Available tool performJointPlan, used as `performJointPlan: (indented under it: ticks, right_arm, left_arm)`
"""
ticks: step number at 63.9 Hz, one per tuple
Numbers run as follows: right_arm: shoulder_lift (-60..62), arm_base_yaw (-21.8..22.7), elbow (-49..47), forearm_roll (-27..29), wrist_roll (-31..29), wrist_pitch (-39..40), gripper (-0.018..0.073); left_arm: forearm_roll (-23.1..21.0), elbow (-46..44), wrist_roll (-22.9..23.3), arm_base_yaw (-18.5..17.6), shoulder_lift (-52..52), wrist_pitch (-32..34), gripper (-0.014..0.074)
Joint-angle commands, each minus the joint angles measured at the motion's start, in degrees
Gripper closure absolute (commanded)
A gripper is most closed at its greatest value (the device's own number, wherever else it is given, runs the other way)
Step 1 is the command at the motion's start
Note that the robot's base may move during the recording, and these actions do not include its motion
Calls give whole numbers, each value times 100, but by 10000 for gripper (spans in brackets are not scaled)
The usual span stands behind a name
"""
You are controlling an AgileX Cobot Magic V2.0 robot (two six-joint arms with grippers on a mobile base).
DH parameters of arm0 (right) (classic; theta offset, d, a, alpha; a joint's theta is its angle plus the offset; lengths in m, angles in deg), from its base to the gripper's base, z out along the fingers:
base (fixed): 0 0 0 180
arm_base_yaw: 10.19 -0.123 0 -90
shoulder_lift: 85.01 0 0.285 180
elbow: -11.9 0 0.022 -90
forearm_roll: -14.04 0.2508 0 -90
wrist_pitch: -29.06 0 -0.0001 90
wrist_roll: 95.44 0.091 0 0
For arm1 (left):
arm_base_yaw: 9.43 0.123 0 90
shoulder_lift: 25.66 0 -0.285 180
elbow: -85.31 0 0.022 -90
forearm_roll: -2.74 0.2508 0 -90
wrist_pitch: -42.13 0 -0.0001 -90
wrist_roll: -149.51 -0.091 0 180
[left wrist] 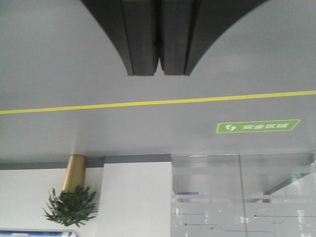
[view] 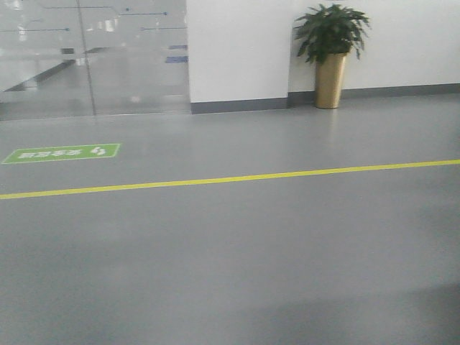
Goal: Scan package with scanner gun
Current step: 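Drive the base forward and turn toward the red-framed table, then drive up to the table edge facing the box and scanner gun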
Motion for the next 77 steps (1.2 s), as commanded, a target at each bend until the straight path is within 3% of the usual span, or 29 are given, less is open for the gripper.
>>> performJointPlan:
  ticks: [1, 77]
  right_arm:
    - [19, 0, 0, -24, -14, 108, 721]
    - [19, 0, 0, -24, -14, 108, 721]
  left_arm:
    - [-11, -15, 21, 7, 25, 119, 707]
    - [-11, -15, 21, 44, 25, 119, 707]
